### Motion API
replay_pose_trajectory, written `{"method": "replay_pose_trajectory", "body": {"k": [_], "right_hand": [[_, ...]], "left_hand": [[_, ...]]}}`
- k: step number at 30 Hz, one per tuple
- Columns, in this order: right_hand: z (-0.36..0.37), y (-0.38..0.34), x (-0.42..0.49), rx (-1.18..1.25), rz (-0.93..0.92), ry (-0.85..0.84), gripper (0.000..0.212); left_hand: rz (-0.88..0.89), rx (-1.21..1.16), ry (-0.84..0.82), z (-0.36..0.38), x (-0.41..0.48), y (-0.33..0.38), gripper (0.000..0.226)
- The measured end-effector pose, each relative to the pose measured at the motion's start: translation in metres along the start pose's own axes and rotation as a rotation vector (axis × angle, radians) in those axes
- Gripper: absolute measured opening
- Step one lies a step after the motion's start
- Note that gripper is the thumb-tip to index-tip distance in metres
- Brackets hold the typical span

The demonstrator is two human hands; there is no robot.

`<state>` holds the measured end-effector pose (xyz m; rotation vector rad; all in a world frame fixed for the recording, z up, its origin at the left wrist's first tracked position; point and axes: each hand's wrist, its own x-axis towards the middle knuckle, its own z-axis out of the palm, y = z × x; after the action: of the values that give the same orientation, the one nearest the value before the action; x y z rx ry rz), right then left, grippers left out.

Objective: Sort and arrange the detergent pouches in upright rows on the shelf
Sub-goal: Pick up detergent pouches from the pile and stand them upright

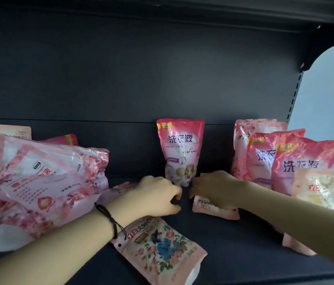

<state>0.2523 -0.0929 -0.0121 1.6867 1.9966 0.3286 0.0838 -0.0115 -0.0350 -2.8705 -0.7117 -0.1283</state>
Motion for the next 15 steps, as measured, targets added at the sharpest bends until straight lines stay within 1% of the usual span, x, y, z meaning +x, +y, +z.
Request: {"method": "replay_pose_trajectory", "body": {"k": [1,3,6,9,11,13,15], "right_hand": [[-0.001,-0.002,0.006,-0.034,-0.01,-0.038,0.059],[-0.001,-0.005,0.016,-0.058,-0.029,-0.076,0.053],[-0.003,-0.006,0.026,-0.102,-0.069,-0.097,0.035],[-0.011,0.0,0.026,-0.1,-0.083,-0.097,0.02],[-0.018,0.011,0.02,-0.003,-0.051,0.006,0.018],[-0.026,0.023,0.012,0.169,0.028,0.147,0.019],[-0.033,0.034,0.005,0.338,0.107,0.284,0.009]], "left_hand": [[-0.024,-0.037,-0.006,0.003,-0.001,-0.002,0.037],[-0.096,-0.185,-0.027,0.007,-0.002,-0.009,0.034],[-0.178,-0.431,-0.019,0.011,-0.003,-0.019,0.028],[-0.203,-0.573,0.042,0.009,-0.002,-0.022,0.027],[-0.197,-0.708,0.113,0.004,0.0,-0.022,0.027],[-0.202,-0.935,0.197,-0.004,0.0,-0.02,0.026],[-0.232,-1.161,0.304,-0.013,-0.001,-0.019,0.026]]}}
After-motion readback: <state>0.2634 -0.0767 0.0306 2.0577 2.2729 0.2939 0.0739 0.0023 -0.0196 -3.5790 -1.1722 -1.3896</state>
